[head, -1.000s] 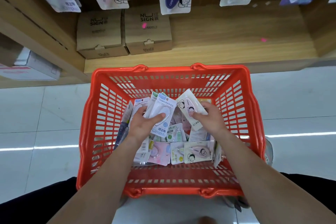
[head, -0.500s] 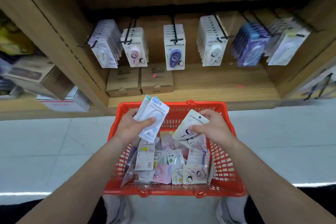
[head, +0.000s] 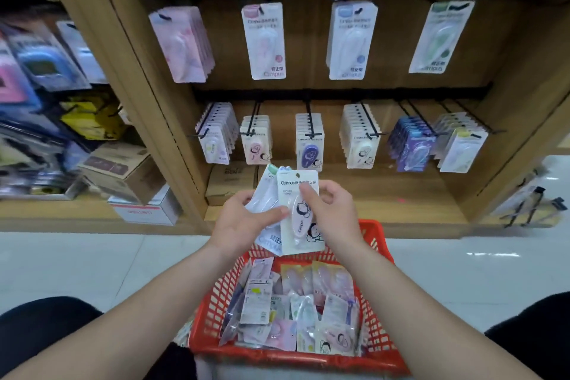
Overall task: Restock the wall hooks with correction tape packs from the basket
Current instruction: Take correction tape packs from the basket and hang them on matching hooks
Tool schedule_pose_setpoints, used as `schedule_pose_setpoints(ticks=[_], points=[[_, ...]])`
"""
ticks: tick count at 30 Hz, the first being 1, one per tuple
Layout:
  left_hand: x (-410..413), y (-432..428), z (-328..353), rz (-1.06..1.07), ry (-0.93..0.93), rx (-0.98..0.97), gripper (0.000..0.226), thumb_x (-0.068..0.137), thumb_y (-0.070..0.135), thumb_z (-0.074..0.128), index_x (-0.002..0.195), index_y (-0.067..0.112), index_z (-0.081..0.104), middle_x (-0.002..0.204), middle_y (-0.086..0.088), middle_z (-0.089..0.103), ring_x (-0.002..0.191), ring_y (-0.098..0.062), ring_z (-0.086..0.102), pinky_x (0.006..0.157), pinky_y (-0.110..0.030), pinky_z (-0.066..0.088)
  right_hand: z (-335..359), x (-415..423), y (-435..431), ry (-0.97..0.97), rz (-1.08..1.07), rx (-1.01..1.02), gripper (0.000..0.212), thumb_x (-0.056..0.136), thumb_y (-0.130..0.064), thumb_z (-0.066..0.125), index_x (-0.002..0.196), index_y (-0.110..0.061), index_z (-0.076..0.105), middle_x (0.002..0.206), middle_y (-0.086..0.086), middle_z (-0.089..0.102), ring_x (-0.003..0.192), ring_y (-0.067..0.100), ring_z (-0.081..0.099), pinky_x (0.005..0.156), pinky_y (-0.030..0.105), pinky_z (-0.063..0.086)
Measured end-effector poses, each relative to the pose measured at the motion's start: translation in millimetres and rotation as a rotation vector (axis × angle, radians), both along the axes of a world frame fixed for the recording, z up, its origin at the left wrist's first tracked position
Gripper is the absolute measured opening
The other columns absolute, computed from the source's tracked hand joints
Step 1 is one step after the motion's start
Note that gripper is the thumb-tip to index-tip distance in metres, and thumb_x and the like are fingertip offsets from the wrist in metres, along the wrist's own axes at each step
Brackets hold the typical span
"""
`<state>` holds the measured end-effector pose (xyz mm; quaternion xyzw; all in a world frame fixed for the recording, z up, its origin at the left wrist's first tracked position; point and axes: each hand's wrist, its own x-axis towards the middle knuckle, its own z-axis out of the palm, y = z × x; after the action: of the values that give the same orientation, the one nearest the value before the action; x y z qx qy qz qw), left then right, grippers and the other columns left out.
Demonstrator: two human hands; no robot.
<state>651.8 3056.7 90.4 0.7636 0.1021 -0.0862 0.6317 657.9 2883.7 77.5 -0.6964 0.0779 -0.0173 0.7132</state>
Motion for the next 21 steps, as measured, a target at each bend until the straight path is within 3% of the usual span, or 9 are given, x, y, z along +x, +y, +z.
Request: schedule_pose_setpoints(ticks=[2, 5, 8, 12, 16, 21], points=[[0, 9, 5, 0.046, -0.011, -0.015, 0.045, 0.074, 0.025, 0.092, 0.11, 0.021, 0.065, 0.094, -0.002, 0.08, 0.077, -0.021, 0.078, 0.067, -0.033, 0.06, 2, 1, 14, -0.043, 0.072, -0.017, 0.017, 0.1, -0.034, 0.065, 0.115, -0.027, 0.067, 0.103, -0.007, 0.079, 0.094, 0.009, 0.075, 0.083, 0.032, 0.059], [8, 28, 5, 0.112, 0.003, -0.017, 0.05, 0.072, 0.033, 0.092, 0.112, 0.024, 0.063, 0.096, -0.002, 0.079, 0.079, -0.025, 0.078, 0.076, -0.042, 0.063, -1, 8, 25, -0.039, 0.242, 0.011, 0.042, 0.098, -0.018, 0.069, 0.135, -0.033, 0.057, 0.118, -0.009, 0.075, 0.108, 0.008, 0.071, 0.087, 0.033, 0.06], [19, 47, -1, 0.172, -0.01, 0.008, 0.046, 0.071, 0.04, 0.092, 0.105, 0.03, 0.062, 0.095, 0.002, 0.078, 0.077, -0.022, 0.078, 0.077, -0.043, 0.064, -9, 24, 32, 0.005, 0.226, -0.01, 0.038, 0.094, -0.014, 0.073, 0.128, -0.024, 0.059, 0.109, -0.004, 0.078, 0.102, 0.015, 0.075, 0.09, 0.046, 0.061], [30, 74, -7, 0.256, -0.05, 0.019, 0.047, 0.079, 0.037, 0.087, 0.117, 0.024, 0.061, 0.095, 0.01, 0.072, 0.068, -0.007, 0.074, 0.051, -0.021, 0.053, -25, 62, 43, 0.068, 0.109, -0.006, 0.022, 0.095, -0.015, 0.072, 0.115, -0.021, 0.065, 0.107, -0.002, 0.079, 0.096, 0.014, 0.076, 0.087, 0.042, 0.062], [37, 106, -16, 0.286, -0.062, 0.021, 0.048, 0.076, 0.038, 0.089, 0.116, 0.028, 0.064, 0.104, 0.007, 0.075, 0.084, -0.013, 0.076, 0.063, -0.026, 0.057, -42, 111, 58, 0.054, 0.097, -0.157, 0.023, 0.097, -0.015, 0.07, 0.119, -0.022, 0.067, 0.111, -0.006, 0.077, 0.099, 0.009, 0.074, 0.085, 0.034, 0.061], [45, 124, -20, 0.333, -0.079, -0.022, 0.045, 0.074, 0.035, 0.09, 0.111, 0.029, 0.067, 0.099, 0.009, 0.076, 0.079, -0.01, 0.076, 0.065, -0.027, 0.057, -57, 161, 84, 0.054, 0.112, -0.214, 0.029, 0.098, -0.02, 0.069, 0.125, -0.026, 0.064, 0.113, -0.01, 0.074, 0.101, 0.009, 0.071, 0.086, 0.036, 0.061]])
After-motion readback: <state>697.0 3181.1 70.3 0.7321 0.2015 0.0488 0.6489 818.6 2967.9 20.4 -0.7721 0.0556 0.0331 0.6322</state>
